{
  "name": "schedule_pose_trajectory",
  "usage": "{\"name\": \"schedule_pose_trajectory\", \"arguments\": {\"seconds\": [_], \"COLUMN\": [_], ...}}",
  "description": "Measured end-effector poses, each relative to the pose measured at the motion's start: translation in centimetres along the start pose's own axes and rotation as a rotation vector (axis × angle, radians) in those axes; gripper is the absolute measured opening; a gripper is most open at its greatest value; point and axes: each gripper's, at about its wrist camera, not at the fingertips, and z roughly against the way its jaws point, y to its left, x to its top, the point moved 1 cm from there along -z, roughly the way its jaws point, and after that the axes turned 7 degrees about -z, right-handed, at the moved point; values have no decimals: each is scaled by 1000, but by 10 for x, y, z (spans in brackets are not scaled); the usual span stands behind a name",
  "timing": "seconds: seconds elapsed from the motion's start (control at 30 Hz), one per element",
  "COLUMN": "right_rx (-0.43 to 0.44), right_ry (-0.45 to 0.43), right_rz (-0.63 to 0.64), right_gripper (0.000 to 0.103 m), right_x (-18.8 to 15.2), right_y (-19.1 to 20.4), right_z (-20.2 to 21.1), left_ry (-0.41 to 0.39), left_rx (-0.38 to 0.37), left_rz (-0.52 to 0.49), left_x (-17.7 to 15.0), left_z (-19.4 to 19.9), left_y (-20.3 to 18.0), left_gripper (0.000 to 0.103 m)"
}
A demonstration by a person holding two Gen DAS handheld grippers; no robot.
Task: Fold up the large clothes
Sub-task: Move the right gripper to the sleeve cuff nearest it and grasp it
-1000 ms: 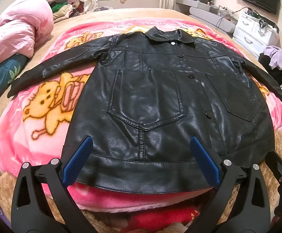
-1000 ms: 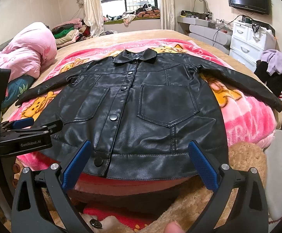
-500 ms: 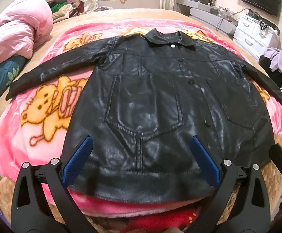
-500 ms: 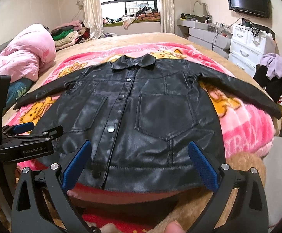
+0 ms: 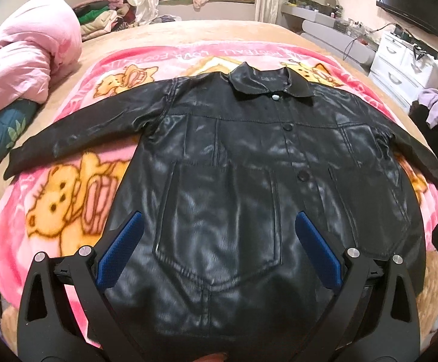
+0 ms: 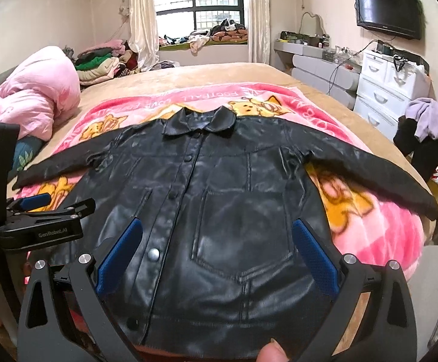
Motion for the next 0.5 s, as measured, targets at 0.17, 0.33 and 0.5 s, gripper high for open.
{"name": "schedule_pose_trajectory", "arguments": {"seconds": [0.17,0.33,0.5], "right_rx": [10,19,21], "right_ry": [-1,2,-24], "right_rz": [-23,-56,-60], "right_gripper": [99,99,99], "right_x": [21,47,76], "right_y": [-6,-17,-24], "right_z": [-16,-34,-48], "left_ry": [-6,9,19], "left_rx": [-9,-26,-65], "left_rz": [-1,10,32], "left_x": [19,40,64], "left_z": [-8,-20,-28], "left_y": [-5,-9,-12], "left_gripper": [94,94,94]}}
